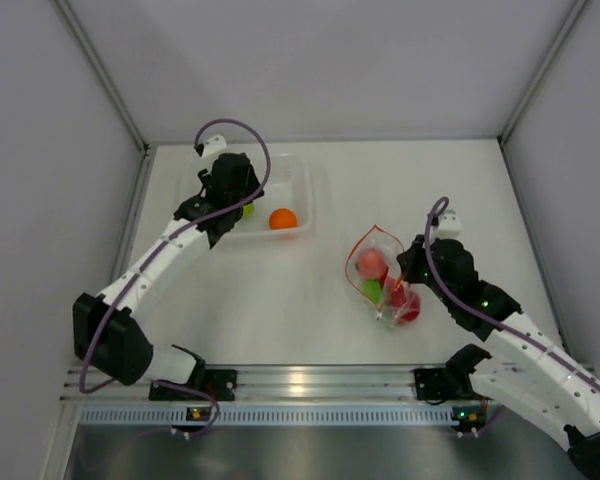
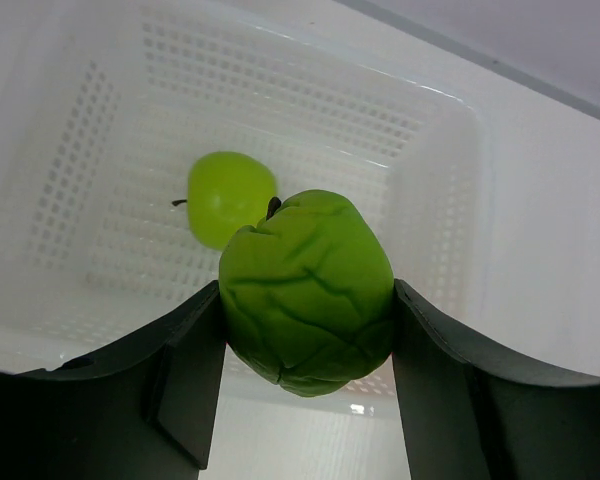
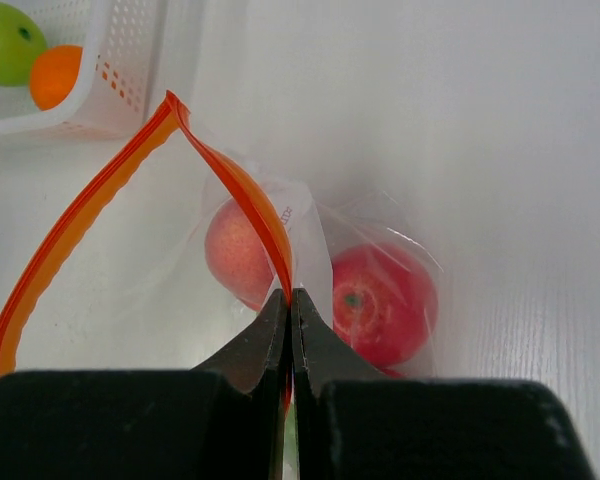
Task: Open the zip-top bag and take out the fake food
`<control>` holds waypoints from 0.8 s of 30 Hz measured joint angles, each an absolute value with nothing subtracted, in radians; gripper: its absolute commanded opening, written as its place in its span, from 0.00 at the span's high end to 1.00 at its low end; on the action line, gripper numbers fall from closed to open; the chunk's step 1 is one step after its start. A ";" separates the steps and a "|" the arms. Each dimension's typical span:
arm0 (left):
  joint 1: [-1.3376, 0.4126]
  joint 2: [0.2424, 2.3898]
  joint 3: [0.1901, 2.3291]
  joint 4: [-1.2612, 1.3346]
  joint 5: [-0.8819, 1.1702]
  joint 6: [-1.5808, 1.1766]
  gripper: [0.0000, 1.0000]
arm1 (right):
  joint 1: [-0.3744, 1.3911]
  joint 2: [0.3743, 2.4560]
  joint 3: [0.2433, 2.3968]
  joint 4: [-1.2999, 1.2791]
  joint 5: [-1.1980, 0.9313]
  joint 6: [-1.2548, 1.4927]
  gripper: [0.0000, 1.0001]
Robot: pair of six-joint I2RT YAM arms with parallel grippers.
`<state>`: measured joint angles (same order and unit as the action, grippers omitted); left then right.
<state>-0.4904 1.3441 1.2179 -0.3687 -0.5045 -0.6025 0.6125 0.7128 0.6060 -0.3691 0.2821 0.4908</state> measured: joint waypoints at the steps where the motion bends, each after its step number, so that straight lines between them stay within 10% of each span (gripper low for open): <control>1: -0.469 1.380 1.234 -0.372 -0.506 -0.600 1.00 | 0.612 0.713 0.607 -0.370 0.280 0.490 1.00; 12: -0.321 1.786 1.451 -0.402 -0.424 -0.566 0.83 | 0.612 0.715 0.610 -0.374 0.262 0.489 1.00; 19: -0.318 1.904 1.553 -0.379 -0.297 -0.550 0.14 | 0.612 0.725 0.610 -0.374 0.252 0.487 1.00; 24: -0.318 1.900 1.551 -0.395 -0.249 -0.548 0.02 | 0.612 0.733 0.610 -0.374 0.241 0.485 1.00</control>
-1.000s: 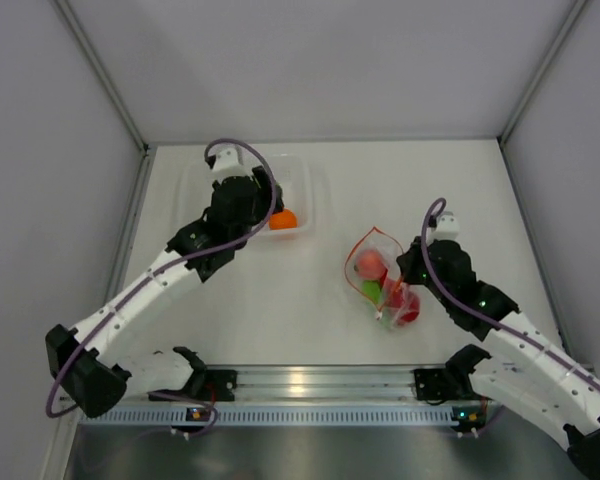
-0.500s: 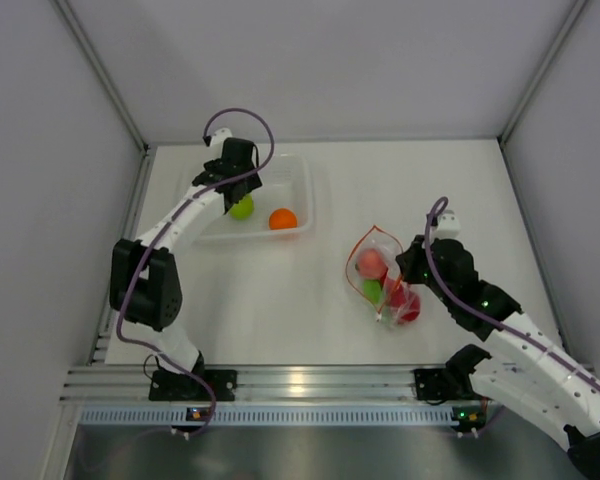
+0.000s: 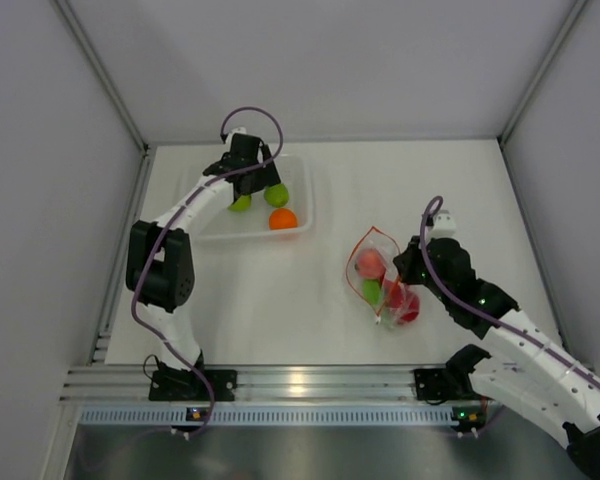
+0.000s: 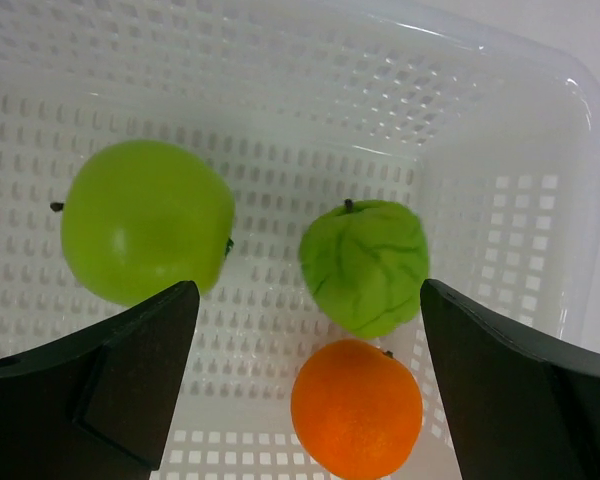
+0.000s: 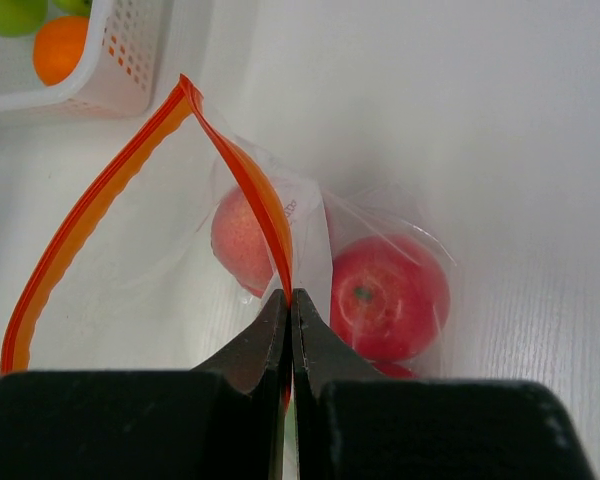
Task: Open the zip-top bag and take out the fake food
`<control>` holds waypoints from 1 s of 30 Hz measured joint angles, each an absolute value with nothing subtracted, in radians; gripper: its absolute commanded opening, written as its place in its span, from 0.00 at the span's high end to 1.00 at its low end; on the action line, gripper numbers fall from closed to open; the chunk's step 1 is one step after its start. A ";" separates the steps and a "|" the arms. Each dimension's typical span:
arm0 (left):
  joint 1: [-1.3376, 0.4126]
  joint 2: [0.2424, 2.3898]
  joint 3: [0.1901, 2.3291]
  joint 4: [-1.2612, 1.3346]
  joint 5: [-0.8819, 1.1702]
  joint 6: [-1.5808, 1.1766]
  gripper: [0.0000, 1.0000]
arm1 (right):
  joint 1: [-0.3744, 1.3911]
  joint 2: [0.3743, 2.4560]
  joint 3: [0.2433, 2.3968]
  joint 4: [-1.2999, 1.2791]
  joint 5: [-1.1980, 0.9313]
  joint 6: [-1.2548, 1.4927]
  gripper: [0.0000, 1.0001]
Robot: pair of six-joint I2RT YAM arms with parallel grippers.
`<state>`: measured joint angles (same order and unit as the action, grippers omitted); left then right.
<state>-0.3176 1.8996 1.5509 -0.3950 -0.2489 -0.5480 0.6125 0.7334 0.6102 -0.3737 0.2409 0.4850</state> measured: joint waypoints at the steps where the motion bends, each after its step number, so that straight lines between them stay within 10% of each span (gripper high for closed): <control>1: -0.318 1.892 1.546 -0.396 -0.241 -0.547 0.02 | 0.612 0.737 0.611 -0.374 0.237 0.485 1.00; 18: -0.708 1.431 1.396 -0.396 -0.126 -0.563 0.12 | 0.612 0.773 0.645 -0.361 0.192 0.513 1.00; 30: -1.129 1.442 1.337 -0.241 -0.232 -0.665 0.52 | 0.613 0.705 0.641 -0.329 0.176 0.588 1.00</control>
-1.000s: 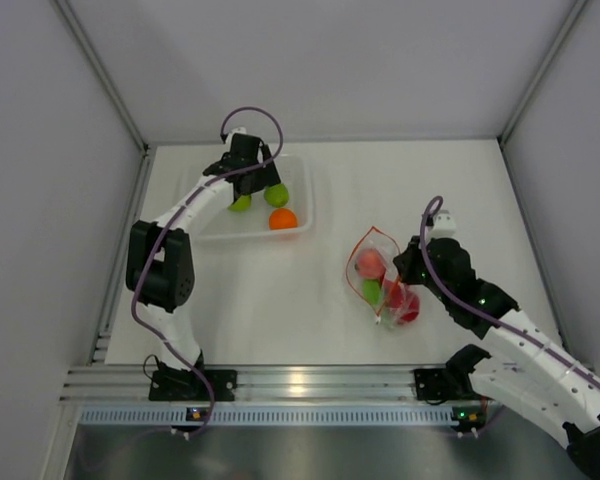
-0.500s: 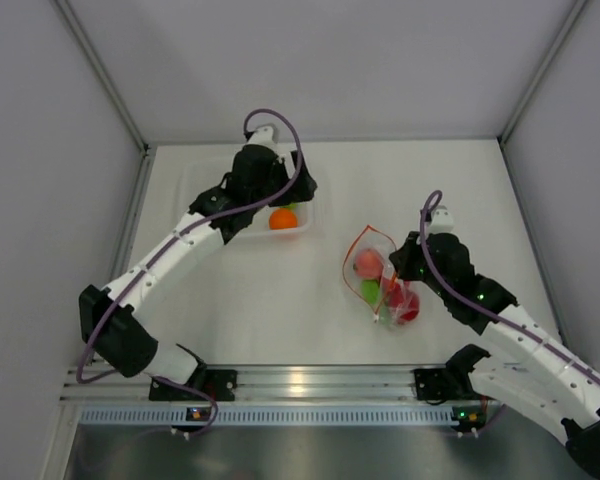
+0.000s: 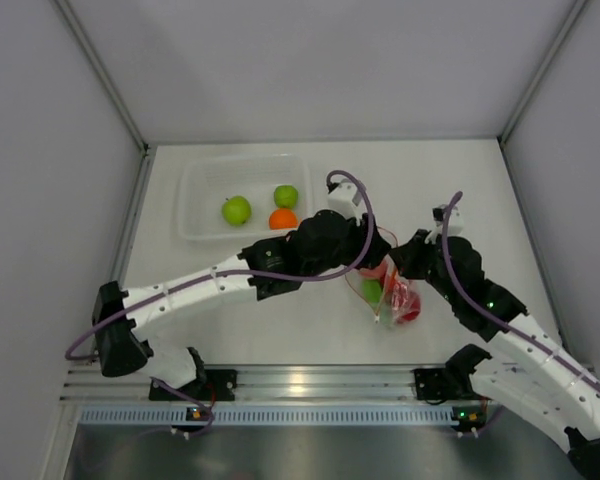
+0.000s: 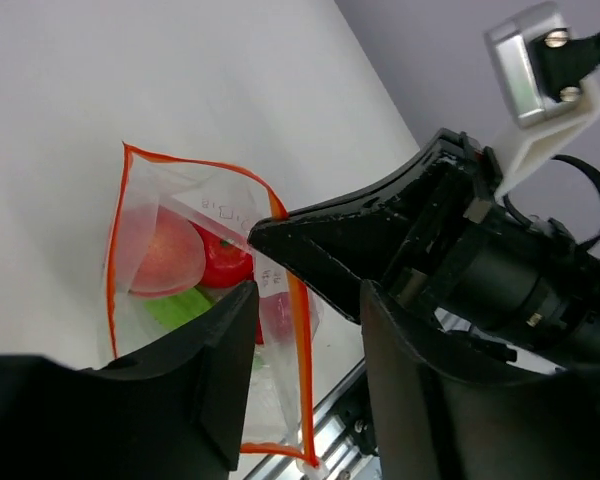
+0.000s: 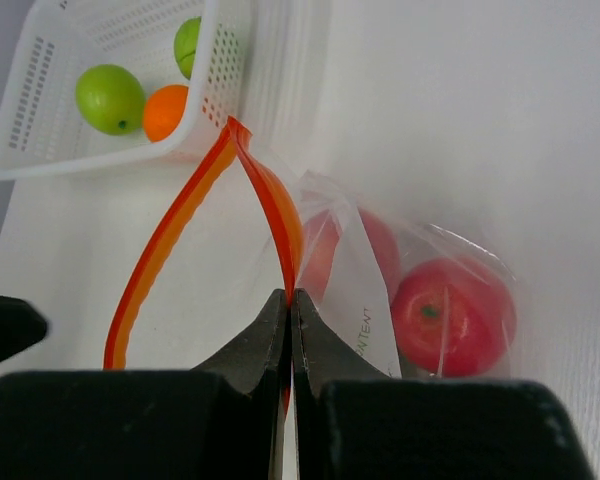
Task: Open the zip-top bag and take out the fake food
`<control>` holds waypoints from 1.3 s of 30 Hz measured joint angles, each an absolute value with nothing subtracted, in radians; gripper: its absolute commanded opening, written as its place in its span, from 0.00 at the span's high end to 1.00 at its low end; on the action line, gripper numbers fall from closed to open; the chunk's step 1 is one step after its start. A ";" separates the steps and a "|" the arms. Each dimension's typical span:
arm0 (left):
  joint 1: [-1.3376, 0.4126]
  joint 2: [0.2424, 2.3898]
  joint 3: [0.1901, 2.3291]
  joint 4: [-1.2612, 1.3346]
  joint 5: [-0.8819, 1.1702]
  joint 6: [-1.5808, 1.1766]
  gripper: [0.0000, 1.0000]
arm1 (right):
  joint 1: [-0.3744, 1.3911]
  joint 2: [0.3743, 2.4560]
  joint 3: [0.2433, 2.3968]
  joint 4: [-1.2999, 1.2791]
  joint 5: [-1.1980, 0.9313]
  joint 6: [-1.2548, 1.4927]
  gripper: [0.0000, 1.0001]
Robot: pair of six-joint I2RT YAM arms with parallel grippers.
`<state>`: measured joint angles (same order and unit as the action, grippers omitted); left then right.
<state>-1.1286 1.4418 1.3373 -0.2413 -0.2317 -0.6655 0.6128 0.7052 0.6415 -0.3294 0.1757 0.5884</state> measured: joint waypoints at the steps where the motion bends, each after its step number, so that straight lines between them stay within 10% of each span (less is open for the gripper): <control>1: -1.139 1.459 1.339 -0.227 -0.247 -0.675 0.55 | 0.613 0.692 0.641 -0.330 0.185 0.591 1.00; 10: -1.152 1.701 1.360 -0.210 -0.331 -0.715 0.71 | 0.613 0.590 0.617 -0.347 0.275 0.611 1.00; 29: -1.154 1.908 1.510 -0.260 -0.513 -0.671 0.23 | 0.613 0.533 0.564 -0.422 0.348 0.577 1.00; 39: -1.119 2.046 1.579 -0.268 -0.469 -0.657 0.24 | 0.613 0.522 0.554 -0.424 0.346 0.572 1.00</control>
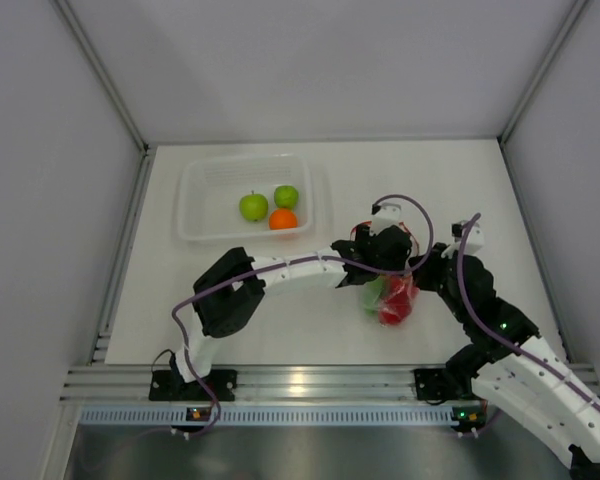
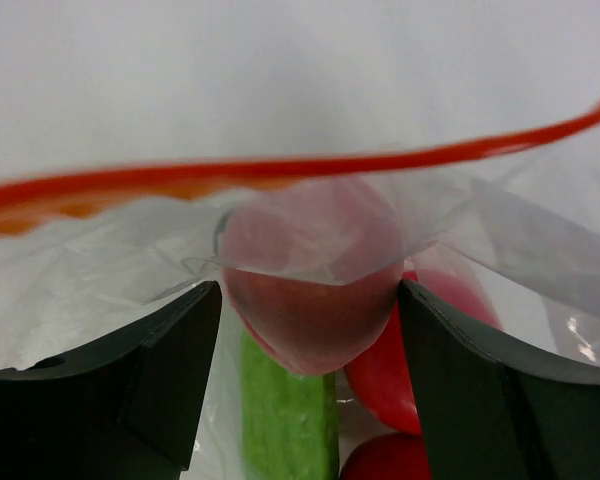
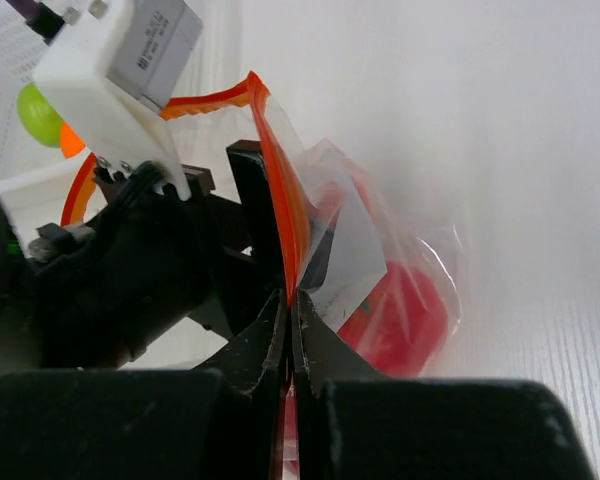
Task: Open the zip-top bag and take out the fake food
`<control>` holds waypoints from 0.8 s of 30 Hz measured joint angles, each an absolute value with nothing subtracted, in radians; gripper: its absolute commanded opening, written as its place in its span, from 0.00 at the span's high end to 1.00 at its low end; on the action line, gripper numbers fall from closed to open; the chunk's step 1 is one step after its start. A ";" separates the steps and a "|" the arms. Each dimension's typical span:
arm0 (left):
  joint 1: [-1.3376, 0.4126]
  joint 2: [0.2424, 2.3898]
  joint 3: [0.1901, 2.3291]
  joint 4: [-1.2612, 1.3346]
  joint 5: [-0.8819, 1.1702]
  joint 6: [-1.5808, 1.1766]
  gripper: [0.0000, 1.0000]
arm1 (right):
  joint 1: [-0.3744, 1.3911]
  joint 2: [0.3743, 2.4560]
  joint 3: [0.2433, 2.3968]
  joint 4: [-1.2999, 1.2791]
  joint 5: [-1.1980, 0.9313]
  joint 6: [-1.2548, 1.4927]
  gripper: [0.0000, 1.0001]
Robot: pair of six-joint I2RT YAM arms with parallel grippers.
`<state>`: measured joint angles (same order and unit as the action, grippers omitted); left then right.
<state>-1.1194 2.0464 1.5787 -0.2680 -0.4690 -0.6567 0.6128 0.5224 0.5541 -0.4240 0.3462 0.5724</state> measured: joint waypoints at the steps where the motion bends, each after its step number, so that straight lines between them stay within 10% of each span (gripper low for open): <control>1: -1.116 2.063 1.581 -0.270 -0.464 -0.660 0.24 | 0.613 0.522 0.554 -0.424 0.347 0.572 1.00; 17: -1.111 2.189 1.694 -0.274 -0.453 -0.664 0.14 | 0.612 0.507 0.540 -0.435 0.373 0.569 1.00; 22: -1.108 2.220 1.725 -0.264 -0.452 -0.661 0.45 | 0.612 0.497 0.523 -0.437 0.374 0.569 1.00; 24: -1.108 2.224 1.729 -0.262 -0.449 -0.666 0.73 | 0.612 0.497 0.523 -0.437 0.376 0.569 1.00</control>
